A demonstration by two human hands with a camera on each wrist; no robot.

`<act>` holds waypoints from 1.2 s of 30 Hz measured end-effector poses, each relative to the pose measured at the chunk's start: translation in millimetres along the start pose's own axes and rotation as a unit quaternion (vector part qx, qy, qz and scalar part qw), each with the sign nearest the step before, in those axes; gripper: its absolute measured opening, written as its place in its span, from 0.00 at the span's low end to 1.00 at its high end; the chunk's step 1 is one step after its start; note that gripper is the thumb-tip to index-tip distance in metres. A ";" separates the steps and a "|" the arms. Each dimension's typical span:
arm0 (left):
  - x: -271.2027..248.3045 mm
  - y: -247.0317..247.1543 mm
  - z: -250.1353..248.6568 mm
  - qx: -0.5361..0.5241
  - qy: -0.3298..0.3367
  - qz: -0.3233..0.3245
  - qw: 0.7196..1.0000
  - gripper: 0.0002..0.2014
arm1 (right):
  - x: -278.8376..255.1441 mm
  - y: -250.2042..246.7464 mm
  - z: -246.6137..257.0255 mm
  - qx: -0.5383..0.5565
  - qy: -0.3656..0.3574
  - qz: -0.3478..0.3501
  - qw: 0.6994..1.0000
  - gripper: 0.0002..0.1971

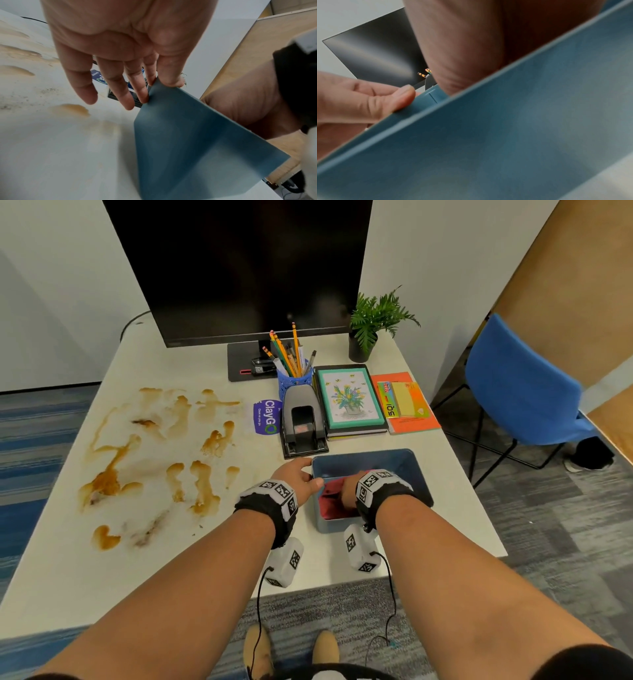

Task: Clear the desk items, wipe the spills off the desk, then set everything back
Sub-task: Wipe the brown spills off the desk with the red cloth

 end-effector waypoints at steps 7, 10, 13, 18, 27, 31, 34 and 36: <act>-0.8 0.5 -0.2 -0.020 0.000 -0.009 1.000 0.29 | -7.1 -10.5 0.2 0.024 -0.022 0.012 0.999 0.23; 0.3 -0.9 -0.2 -0.013 0.000 -0.005 1.000 0.29 | -3.2 -9.7 -9.5 0.101 0.020 0.015 0.995 0.19; 1.5 -3.2 -1.1 -0.017 0.001 -0.001 1.000 0.29 | -4.2 -21.5 -14.9 0.172 0.032 0.008 0.985 0.21; -1.3 -10.5 -1.9 -0.011 0.003 -0.015 1.000 0.27 | -16.6 -59.4 -10.2 0.315 0.006 0.027 0.949 0.12; -23.0 -55.4 -2.6 -0.065 0.008 -0.135 0.989 0.15 | -43.4 -105.5 41.7 0.284 -0.080 -0.019 0.955 0.06; -39.7 -81.3 14.7 -0.059 -0.017 -0.161 0.985 0.17 | -52.5 -104.3 68.4 0.341 -0.130 -0.005 0.931 0.15; -49.5 -99.7 31.7 -0.058 -0.036 -0.169 0.983 0.23 | -56.2 -106.3 87.8 0.317 -0.158 -0.021 0.935 0.21; -54.6 -112.3 42.7 -0.045 -0.039 -0.175 0.983 0.23 | -58.1 -109.7 103.2 0.291 -0.175 -0.025 0.940 0.20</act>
Point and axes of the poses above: each hand's wrist, its own x-axis towards the middle knuckle, its own y-axis out of the palm, z = x × y, the point moved 3 cm from there along x, towards the middle knuckle, and after that the axes turned 9 degrees about y, right-handed, at the moved point
